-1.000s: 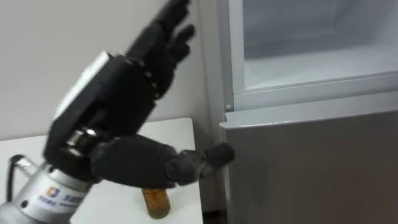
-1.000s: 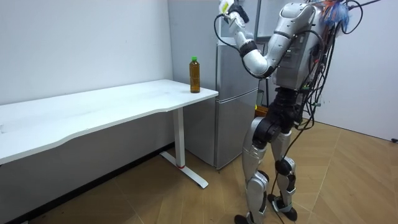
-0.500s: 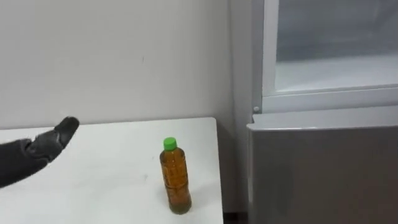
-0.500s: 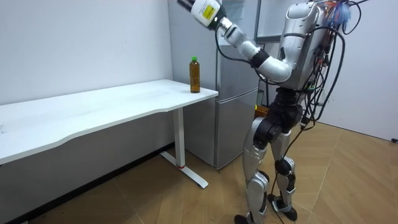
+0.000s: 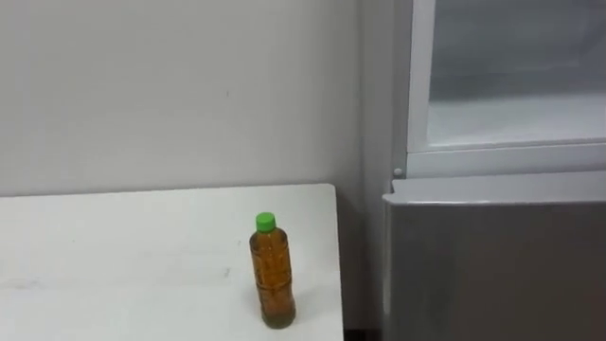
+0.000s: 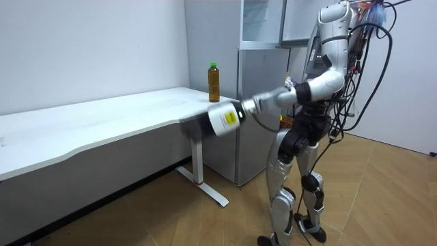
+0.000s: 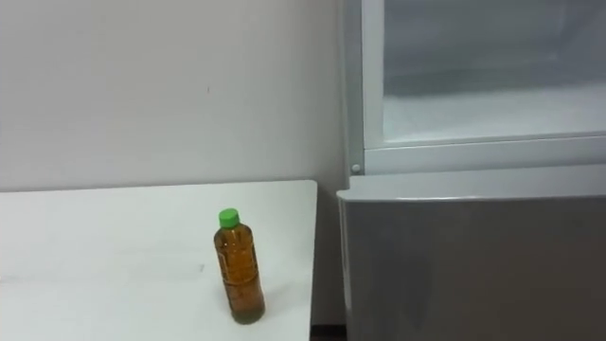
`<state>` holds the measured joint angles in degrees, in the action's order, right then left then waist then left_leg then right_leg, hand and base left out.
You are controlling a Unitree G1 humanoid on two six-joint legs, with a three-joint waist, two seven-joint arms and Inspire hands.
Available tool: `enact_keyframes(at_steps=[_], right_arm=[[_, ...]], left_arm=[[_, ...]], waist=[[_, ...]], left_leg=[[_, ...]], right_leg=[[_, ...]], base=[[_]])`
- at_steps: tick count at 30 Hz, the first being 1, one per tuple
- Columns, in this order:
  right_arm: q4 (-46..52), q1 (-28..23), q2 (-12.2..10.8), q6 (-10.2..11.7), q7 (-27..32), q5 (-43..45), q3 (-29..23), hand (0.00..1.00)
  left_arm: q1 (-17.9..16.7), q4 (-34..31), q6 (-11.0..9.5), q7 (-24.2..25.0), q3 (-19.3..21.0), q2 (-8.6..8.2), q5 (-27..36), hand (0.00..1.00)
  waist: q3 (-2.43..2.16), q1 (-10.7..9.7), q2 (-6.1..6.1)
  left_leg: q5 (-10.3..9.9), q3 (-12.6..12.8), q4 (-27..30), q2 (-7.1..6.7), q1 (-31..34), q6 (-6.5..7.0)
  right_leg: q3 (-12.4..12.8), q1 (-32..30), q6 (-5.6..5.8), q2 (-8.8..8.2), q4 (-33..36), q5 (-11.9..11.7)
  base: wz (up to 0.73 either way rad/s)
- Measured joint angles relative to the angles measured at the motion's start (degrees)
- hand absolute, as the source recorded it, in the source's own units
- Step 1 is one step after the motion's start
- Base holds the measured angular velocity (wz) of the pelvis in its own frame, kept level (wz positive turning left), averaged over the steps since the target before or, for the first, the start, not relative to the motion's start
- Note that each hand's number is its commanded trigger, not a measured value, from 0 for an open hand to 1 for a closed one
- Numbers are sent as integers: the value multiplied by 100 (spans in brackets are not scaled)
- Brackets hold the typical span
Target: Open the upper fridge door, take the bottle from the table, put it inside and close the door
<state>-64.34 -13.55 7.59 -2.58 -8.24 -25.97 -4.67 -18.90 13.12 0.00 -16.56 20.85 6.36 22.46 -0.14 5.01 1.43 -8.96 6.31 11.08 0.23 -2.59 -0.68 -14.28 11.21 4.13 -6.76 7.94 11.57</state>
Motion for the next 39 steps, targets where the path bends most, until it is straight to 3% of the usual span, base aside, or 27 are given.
enact_keyframes(at_steps=[7, 9, 10, 13, 20, 25, 33, 39], right_arm=[[-52, 3, 13, 9, -69, 2, -2, 0], [-51, 2, 14, 19, -69, 3, 1, 0], [-51, 3, 25, 26, -74, -2, 5, 0], [-59, 8, 80, 20, -147, -31, 5, 0], [-86, 29, 85, 8, -156, -39, 11, 0], [-253, 189, 92, 9, -179, 204, 9, 0], [-279, 239, 75, 11, -65, 252, 234, 0], [-279, 378, 69, 20, 28, 179, 491, 0]], left_arm=[[25, 2226, -55, -64, -579, -66, 371, 0], [60, 2579, -62, -65, -603, -82, 420, 0], [65, 2780, -103, -65, -630, -82, 437, 0], [66, 3172, -164, -37, -649, -93, 494, 0], [61, 3867, -157, 258, -759, -105, 565, 0], [154, 4414, -83, 618, -872, -102, 224, 0], [361, 4645, 13, 975, -1438, -104, -505, 0], [386, 4693, 1, 999, -1782, 3, -526, 0]], waist=[[10, -43, -76], [12, -49, -69], [40, -45, -107], [47, -64, -59], [36, -84, -111], [31, -181, -155], [40, -226, -196], [39, -389, -220]], left_leg=[[-87, -20, 81, 4, 4, -3], [-121, -19, 130, 9, 24, -18], [-139, -13, 171, 17, 48, -12], [-137, -12, 188, 6, 73, 9], [-131, 13, 192, -8, 86, 21], [-134, 35, 167, -2, 86, 13], [-149, 42, 141, 8, 117, 4], [-151, 35, 158, 8, 136, 7]], right_leg=[[-22, 74, -1, 4, -10, -1], [-23, 71, -1, 3, -9, -1], [-22, 60, -1, 5, -4, -1], [-31, 54, 2, -7, -5, 1], [-36, 48, 21, -23, -33, 44], [-18, 6, 21, -17, -15, 49], [-18, -28, 19, -11, 14, 47], [-17, -41, 19, -11, 31, 47]], base=[[1], [0], [0], [0], [1], [-2], [0], [0]])
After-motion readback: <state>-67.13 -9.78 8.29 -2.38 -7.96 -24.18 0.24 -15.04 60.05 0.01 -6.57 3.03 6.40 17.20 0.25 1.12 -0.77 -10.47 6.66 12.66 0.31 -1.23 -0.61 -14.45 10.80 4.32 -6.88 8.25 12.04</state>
